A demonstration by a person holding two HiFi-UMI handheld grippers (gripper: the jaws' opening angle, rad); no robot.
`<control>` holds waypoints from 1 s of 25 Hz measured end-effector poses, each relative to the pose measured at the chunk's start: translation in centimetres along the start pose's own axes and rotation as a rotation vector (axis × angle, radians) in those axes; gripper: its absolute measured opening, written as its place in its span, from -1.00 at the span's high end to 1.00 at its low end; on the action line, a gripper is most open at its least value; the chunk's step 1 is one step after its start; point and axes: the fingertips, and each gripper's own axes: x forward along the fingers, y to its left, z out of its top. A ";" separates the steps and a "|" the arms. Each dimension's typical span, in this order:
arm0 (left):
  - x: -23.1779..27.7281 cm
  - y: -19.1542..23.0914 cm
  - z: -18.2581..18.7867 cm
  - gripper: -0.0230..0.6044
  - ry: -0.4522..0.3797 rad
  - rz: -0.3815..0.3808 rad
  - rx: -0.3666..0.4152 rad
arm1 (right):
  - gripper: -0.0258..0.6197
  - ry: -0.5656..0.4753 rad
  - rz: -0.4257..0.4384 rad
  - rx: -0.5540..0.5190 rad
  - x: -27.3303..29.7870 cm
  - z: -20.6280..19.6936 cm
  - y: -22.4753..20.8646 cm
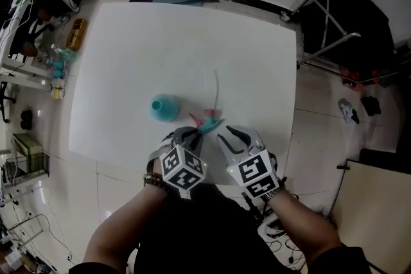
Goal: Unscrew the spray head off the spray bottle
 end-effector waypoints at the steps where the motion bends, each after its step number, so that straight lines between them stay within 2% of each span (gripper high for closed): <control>1: -0.1 0.0 0.0 0.66 -0.002 -0.001 0.001 | 0.60 0.000 -0.001 -0.001 0.0 0.0 0.0; 6: -0.4 0.1 0.3 0.68 -0.018 -0.004 0.005 | 0.60 -0.001 -0.009 -0.023 0.0 0.3 0.1; 9: -0.7 0.0 0.5 0.68 -0.025 -0.012 0.005 | 0.60 0.004 -0.023 -0.075 -0.2 0.3 0.0; 19: -2.0 -0.4 1.7 0.69 -0.068 -0.078 -0.055 | 0.60 0.043 -0.098 -0.393 -1.1 -0.3 -0.3; 25: -2.9 -0.5 2.8 0.69 -0.098 -0.114 -0.092 | 0.54 0.053 -0.122 -0.552 -1.2 -0.3 0.4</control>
